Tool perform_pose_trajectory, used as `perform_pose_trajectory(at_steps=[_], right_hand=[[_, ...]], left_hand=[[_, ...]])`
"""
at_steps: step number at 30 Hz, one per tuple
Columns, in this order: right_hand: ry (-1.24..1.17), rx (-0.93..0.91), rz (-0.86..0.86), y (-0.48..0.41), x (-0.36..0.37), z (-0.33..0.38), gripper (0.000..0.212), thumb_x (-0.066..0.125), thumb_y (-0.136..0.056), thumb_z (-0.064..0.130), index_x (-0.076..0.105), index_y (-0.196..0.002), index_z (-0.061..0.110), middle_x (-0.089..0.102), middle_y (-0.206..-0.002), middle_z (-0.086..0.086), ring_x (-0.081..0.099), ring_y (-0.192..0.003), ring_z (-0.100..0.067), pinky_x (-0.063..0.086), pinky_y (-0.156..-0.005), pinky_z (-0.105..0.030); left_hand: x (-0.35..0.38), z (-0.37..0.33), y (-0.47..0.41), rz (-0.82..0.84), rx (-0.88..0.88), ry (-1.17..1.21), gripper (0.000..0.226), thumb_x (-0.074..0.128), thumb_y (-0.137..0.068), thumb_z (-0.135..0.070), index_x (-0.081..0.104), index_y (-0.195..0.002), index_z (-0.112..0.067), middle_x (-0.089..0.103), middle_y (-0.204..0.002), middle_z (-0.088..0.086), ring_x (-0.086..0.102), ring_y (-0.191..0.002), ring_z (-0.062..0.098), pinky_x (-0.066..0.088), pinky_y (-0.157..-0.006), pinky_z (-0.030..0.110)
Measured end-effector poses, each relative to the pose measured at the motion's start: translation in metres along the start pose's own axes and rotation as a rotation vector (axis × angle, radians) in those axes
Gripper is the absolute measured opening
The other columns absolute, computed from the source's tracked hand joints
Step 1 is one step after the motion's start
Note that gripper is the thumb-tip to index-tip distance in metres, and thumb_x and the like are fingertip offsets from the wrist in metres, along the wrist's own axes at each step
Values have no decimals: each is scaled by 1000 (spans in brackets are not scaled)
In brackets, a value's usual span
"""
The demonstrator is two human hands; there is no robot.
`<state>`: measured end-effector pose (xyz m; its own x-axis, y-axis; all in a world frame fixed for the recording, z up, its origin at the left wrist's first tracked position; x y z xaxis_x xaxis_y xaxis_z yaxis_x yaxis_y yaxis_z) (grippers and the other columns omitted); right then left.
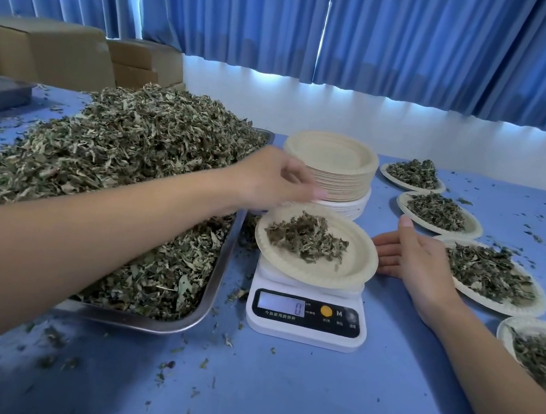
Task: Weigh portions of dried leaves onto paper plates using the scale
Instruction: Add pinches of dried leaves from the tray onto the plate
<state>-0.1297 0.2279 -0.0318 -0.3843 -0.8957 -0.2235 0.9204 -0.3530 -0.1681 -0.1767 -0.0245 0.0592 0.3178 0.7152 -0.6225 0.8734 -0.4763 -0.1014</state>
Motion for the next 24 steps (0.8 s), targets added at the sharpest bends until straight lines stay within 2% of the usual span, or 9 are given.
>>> perform_pose_trajectory(at_steps=[2,4,6,9,11,13,17,20,24], right_hand=[[-3,1,-1,0,0,0,63,40,-106,52,75,-91,1,77,-80,-16,72,-72,-30,61,-69,-36],[3,3,-1,0,0,0,64,40,-106,52,75,-91,1,77,-80,-15,72,-70,-27,61,-70,-37],[14,3,-1,0,0,1,64,39,-105,53,75,-91,2,77,-79,-14,72,-71,-27,61,-69,-36],[17,4,0,0,0,0,64,39,-105,54,76,-91,3,77,-79,-14,73,-72,-28,60,-68,-35],[21,5,0,0,0,0,64,39,-105,54,76,-91,3,77,-79,-13,73,-71,-27,60,-67,-33],[26,6,-4,0,0,1,64,39,-105,54,76,-90,4,77,-78,-12,72,-70,-26,59,-65,-31],[21,7,-9,1,0,1,64,40,-105,53,76,-90,3,77,-79,-14,72,-70,-26,60,-66,-32],[14,9,-2,1,1,2,63,40,-105,53,76,-90,3,77,-79,-14,72,-71,-27,61,-67,-34],[17,12,-11,2,0,2,62,41,-105,52,76,-90,2,77,-79,-14,72,-71,-28,61,-69,-37]], left_hand=[[-27,9,-4,-203,14,-69,18,66,-92,-39,74,-99,-25,72,-98,-7,65,-87,8,53,-85,32],[-51,23,-6,-317,-1,-299,16,58,-96,-24,72,-105,-22,70,-103,-3,62,-76,9,53,-73,30],[-63,44,-8,-245,-97,-547,27,58,-92,-16,66,-117,-21,65,-117,3,65,-83,16,55,-75,34],[-55,73,-2,26,-246,-728,56,69,-87,-23,51,-140,-20,57,-136,6,66,-82,16,56,-71,30],[-47,81,3,84,-236,-875,69,73,-84,-25,44,-147,-22,53,-143,5,66,-99,21,55,-82,32],[-43,80,6,48,-168,-978,66,71,-83,-19,47,-144,-25,57,-139,6,62,-114,28,52,-94,38],[-41,66,9,-14,-94,-981,57,60,-84,-5,56,-136,-27,66,-120,10,64,-106,34,55,-86,44],[-45,54,10,-79,-44,-946,47,59,-82,-5,65,-123,-27,71,-103,7,65,-95,32,57,-78,44],[-37,55,11,12,-32,-878,43,69,-77,-13,61,-119,-21,69,-104,4,64,-88,26,57,-77,39]])
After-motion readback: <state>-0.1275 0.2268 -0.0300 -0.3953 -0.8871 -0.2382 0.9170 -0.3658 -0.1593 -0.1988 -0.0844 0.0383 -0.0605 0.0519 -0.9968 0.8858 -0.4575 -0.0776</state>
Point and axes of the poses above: each hand's wrist, its own y-axis away from the middle knuckle, its own x-axis out of the palm, z = x × y, the point moved 6 cm from there along -y, towards the middle knuckle
